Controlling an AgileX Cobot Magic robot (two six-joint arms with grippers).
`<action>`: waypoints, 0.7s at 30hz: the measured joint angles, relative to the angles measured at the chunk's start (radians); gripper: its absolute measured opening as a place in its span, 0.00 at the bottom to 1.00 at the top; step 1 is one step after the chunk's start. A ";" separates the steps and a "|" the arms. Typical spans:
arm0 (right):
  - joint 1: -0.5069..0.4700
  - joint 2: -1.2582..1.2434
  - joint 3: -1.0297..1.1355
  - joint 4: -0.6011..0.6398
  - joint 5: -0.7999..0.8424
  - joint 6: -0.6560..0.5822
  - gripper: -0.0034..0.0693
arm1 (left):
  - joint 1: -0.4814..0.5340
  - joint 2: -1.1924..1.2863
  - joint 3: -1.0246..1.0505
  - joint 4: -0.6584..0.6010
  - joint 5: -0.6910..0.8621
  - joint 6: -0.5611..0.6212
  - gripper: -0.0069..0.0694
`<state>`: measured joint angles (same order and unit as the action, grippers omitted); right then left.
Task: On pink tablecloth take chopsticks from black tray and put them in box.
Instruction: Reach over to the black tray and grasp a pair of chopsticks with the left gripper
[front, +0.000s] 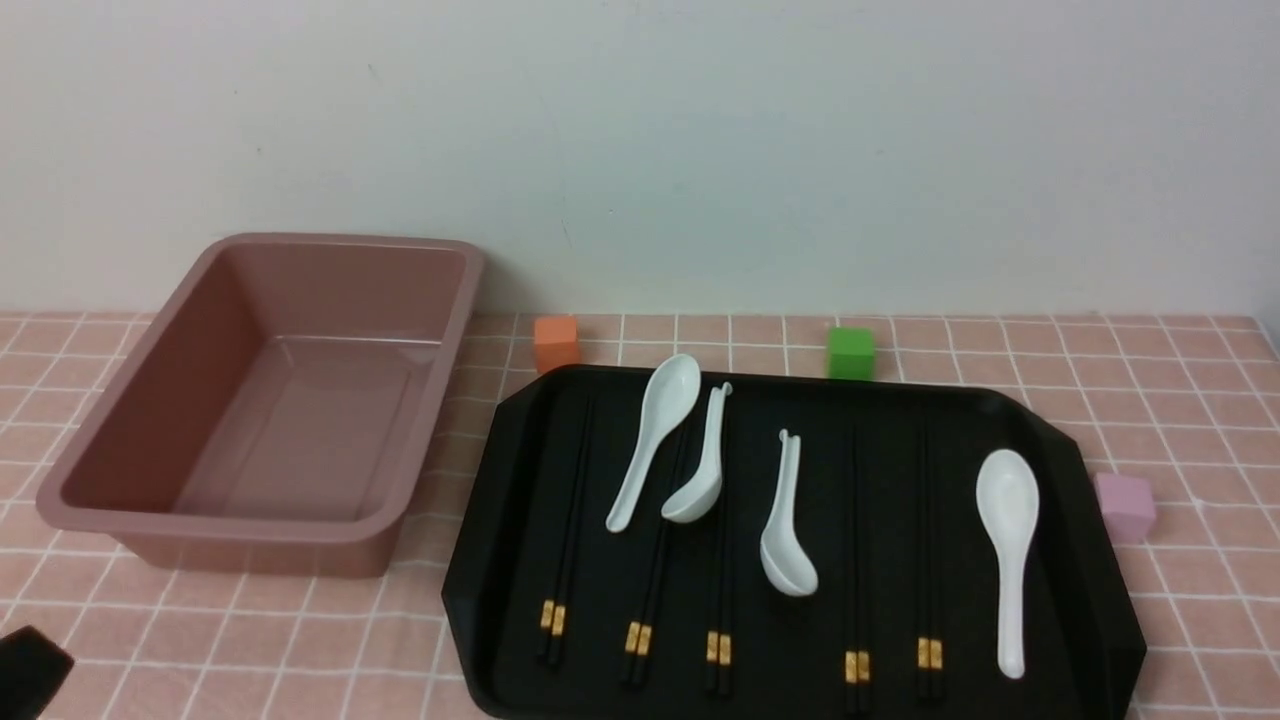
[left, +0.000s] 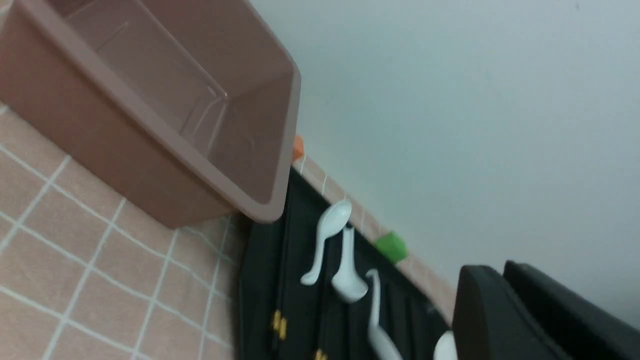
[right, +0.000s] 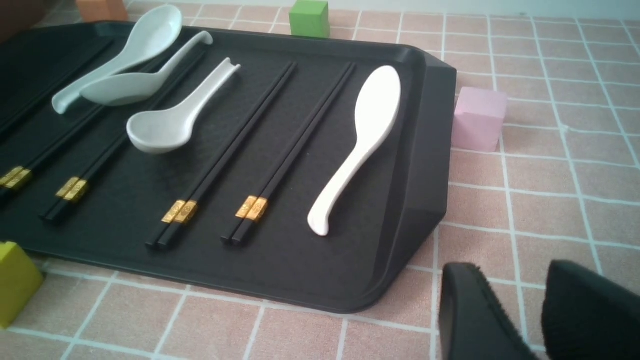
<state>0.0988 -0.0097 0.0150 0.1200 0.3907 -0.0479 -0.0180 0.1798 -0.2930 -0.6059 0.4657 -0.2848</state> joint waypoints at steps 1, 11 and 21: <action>0.000 0.000 0.000 0.000 0.000 0.000 0.38 | 0.000 0.072 -0.054 0.005 0.064 0.067 0.08; 0.000 0.000 0.000 0.000 0.000 0.000 0.38 | -0.089 0.818 -0.430 0.038 0.340 0.374 0.07; 0.000 0.000 0.000 0.000 0.000 0.000 0.38 | -0.542 1.354 -0.779 0.388 0.380 0.151 0.07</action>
<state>0.0988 -0.0097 0.0150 0.1200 0.3907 -0.0479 -0.5599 1.5334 -1.0716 -0.2178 0.8453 -0.1338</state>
